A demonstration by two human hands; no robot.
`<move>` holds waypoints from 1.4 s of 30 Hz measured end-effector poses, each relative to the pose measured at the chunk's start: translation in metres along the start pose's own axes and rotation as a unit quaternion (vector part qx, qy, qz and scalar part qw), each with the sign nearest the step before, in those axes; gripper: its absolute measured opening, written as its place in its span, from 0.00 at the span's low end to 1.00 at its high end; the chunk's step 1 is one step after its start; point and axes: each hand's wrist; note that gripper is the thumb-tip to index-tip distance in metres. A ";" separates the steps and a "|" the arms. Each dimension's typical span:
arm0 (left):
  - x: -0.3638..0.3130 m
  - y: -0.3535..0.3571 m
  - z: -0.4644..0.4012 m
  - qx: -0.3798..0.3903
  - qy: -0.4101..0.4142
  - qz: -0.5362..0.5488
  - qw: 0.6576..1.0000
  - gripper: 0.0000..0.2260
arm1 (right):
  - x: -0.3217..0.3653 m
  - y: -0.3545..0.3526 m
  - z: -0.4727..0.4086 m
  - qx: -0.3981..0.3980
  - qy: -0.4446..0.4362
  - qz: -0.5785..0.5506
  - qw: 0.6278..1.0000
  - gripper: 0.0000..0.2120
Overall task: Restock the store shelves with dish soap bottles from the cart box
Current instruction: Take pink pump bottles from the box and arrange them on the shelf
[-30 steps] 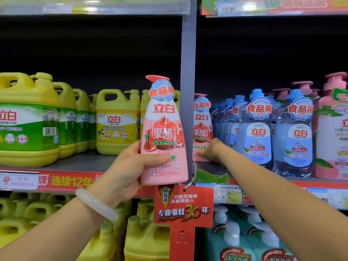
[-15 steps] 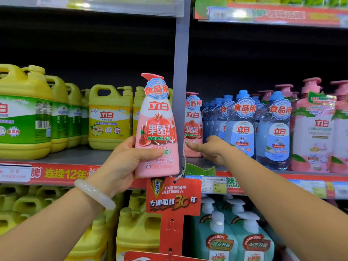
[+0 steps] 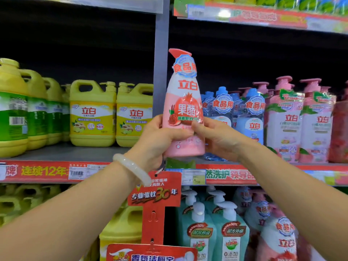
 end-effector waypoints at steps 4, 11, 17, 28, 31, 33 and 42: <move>0.006 0.019 -0.016 -0.012 0.049 -0.050 0.997 0.29 | -0.002 -0.014 -0.006 -0.047 -0.020 -0.005 0.999 0.14; 0.015 0.024 -0.019 -0.056 0.218 -0.389 0.893 0.26 | -0.023 -0.002 -0.027 -0.159 -0.031 0.009 0.987 0.18; 0.018 0.033 -0.022 -0.076 0.241 -0.556 0.791 0.32 | -0.036 0.008 -0.037 -0.157 0.007 -0.013 0.988 0.08; 0.018 0.038 -0.020 -0.086 0.233 -0.677 0.693 0.30 | -0.034 0.001 -0.037 -0.082 0.050 0.142 0.985 0.05; 0.017 0.028 -0.017 -0.086 0.258 -0.644 0.715 0.19 | -0.030 -0.004 -0.037 -0.109 0.035 0.237 0.965 0.10; 0.021 0.021 -0.015 -0.086 0.276 -0.638 0.714 0.15 | -0.030 -0.007 -0.036 -0.123 0.025 0.256 0.959 0.12; 0.022 -0.004 -0.011 -0.150 0.474 -0.472 0.728 0.09 | -0.032 -0.004 -0.033 -0.136 -0.006 0.297 0.945 0.18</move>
Point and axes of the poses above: each hand's wrist, its own z-axis away from the middle knuckle, its own y-axis out of the palm, x = y × z, and after that the axes turned 13 degrees about -x, right-handed
